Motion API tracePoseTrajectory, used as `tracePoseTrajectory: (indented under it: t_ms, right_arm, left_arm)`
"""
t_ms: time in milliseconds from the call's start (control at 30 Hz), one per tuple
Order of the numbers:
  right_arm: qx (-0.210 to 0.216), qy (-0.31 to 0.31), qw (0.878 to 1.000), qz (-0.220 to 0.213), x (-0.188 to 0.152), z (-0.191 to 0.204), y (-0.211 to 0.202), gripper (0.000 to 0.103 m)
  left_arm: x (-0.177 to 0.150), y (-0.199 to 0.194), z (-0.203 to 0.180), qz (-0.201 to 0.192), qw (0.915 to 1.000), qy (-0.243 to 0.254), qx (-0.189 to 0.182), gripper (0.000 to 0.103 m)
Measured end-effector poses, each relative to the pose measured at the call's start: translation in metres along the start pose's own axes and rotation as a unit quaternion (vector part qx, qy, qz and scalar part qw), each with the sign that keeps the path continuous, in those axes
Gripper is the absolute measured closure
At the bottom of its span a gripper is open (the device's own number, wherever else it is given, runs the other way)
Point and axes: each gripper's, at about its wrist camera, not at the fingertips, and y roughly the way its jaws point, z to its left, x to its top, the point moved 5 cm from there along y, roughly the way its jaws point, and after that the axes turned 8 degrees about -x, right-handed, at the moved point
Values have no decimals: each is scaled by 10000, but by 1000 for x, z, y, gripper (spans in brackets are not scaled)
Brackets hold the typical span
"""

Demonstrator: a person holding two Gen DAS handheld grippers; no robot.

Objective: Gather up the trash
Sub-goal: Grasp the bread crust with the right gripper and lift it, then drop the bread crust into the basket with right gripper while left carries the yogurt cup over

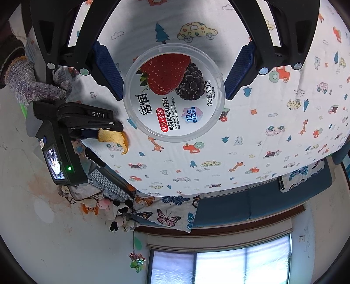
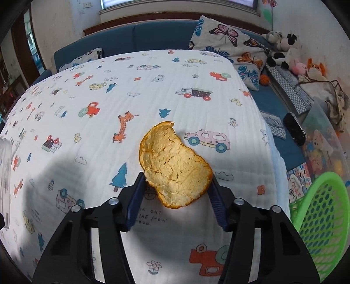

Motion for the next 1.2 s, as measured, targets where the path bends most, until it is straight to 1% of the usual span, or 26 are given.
tracePoseTrajectory:
  t_ms: [100, 167, 300, 533, 733, 900, 1200]
  right_arm:
    - [51, 46, 10000, -54, 0, -2, -6, 58]
    - [118, 89, 9999, -62, -1, -5, -10, 61]
    - [161, 150, 9997, -124, -6, -15, -20, 63]
    - [269, 274, 9990, -206, -18, -32, -42, 63]
    - [336, 356, 9981, -371, -33, -53, -70, 63]
    - [292, 451, 9976, -442, -48, -75, -89, 63]
    - [38, 618, 9973, -395, -77, -123, -108, 63]
  left_arm:
    - [0, 0, -3, -3, 10000, 27, -16, 15]
    - [1, 0, -4, -8, 10000, 38, -28, 15]
    - [2, -1, -8, -16, 10000, 56, -55, 15]
    - [3, -3, -29, -32, 9997, 176, -140, 15]
    - [4, -3, -57, -27, 9991, 348, -259, 15]
    - [5, -1, -82, -23, 9980, 492, -395, 15]
    - [8, 9, -138, 55, 9946, 776, -686, 15]
